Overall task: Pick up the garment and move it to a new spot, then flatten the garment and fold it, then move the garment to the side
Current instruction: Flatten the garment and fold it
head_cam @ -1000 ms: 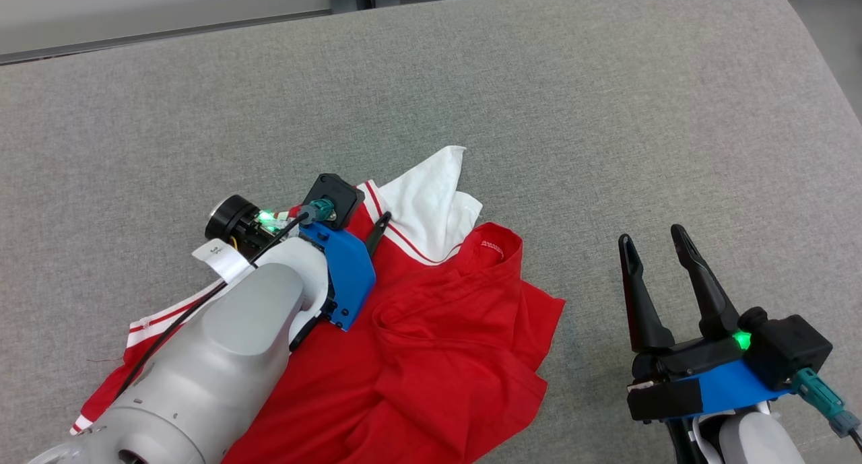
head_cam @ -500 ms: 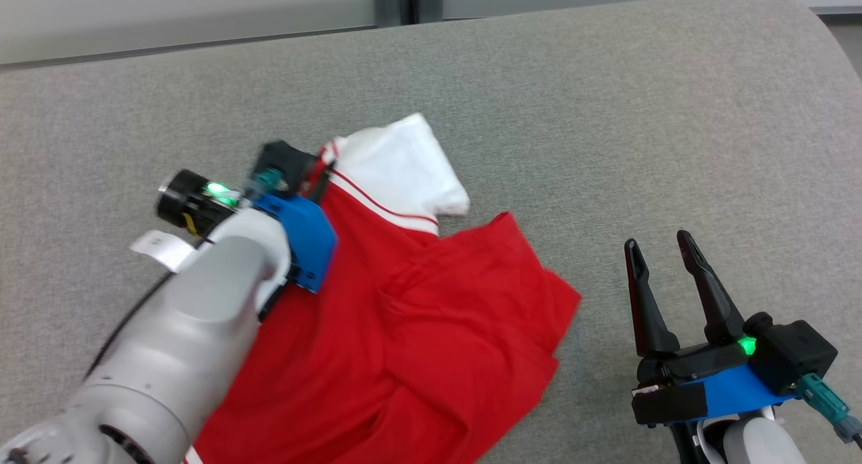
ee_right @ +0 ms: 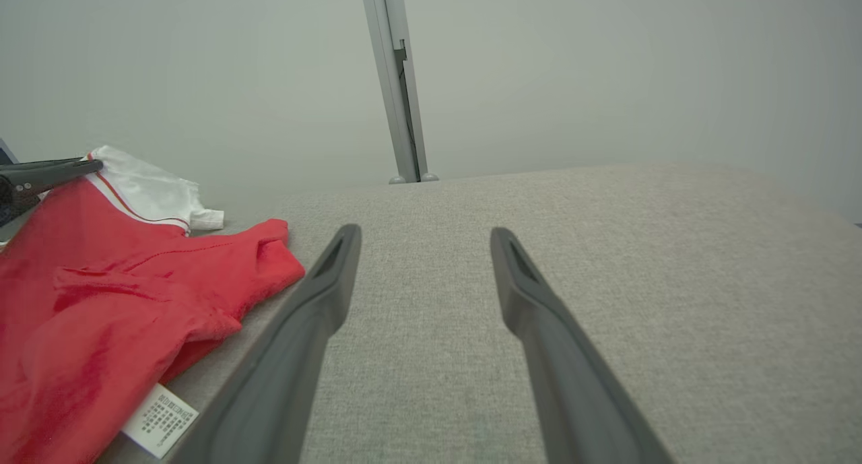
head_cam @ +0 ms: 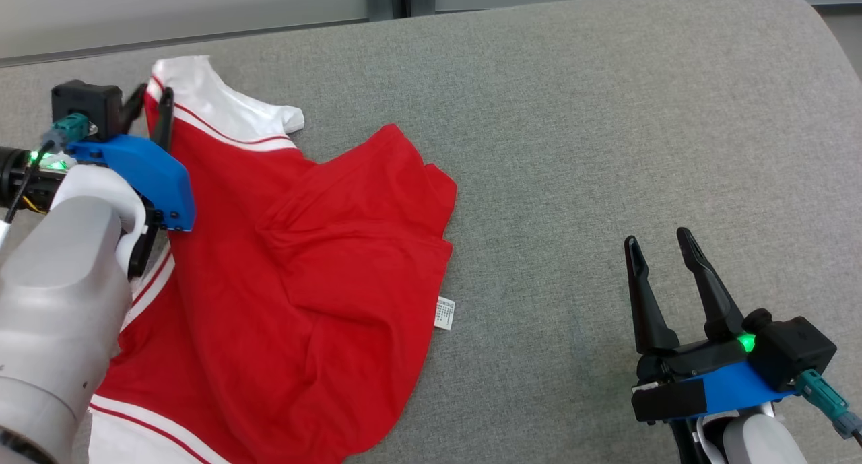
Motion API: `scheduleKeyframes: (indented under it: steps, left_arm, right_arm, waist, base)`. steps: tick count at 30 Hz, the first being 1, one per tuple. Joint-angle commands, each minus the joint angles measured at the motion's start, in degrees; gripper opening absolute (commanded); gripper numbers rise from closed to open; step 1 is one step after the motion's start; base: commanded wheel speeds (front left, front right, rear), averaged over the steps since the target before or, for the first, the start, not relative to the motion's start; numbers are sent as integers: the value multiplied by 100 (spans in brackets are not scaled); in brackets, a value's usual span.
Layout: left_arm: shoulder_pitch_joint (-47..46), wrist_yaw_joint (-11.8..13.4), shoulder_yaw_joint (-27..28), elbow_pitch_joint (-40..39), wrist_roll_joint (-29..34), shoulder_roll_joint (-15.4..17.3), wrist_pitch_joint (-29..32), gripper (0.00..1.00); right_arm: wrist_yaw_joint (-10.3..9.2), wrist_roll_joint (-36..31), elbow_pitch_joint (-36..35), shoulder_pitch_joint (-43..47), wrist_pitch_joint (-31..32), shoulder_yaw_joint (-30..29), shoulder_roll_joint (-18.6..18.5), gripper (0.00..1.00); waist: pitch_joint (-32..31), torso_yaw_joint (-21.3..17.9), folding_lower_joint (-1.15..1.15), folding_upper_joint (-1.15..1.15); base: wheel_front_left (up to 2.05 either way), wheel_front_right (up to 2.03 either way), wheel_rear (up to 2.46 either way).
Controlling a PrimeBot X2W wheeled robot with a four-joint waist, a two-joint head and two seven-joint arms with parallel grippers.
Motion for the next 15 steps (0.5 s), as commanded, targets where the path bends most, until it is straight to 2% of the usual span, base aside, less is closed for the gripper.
scheduleKeyframes:
  steps: [1, 4, 7, 8, 9, 15]
  left_arm:
    - [63, 63, 115, -173, 78, 89, -24, 100]
    - [273, 271, 424, -756, 286, 191, -25, 100]
    - [603, 491, 959, -1484, 550, 403, -25, 100]
    - [603, 491, 959, -1484, 550, 403, -25, 100]
    - [915, 666, 1393, -2062, 794, 418, -24, 100]
    - [2194, 905, 2494, -3520, 1531, 327, -21, 100]
  right_arm:
    - [1, 18, 7, 6, -19, 2, -5, 100]
    - [1, 42, 25, 34, -19, -7, -4, 100]
    - [1, 38, 28, 65, -18, -23, -4, 100]
    - [1, 38, 28, 65, -18, -23, -4, 100]
    - [1, 16, 38, 106, -18, -36, -6, 100]
    - [1, -44, 109, 205, -19, -22, -6, 100]
  waist:
    - [-17, -11, -1, 0]
    - [-103, 23, -1, 0]
    - [-206, 102, -1, 0]
    - [-206, 102, -1, 0]
    - [-302, 178, -1, 0]
    - [-613, 440, -1, 0]
  base:
    - [0, 0, 0]
    - [0, 0, 0]
    - [0, 0, 0]
    - [0, 0, 0]
    - [0, 0, 0]
    - [0, 0, 0]
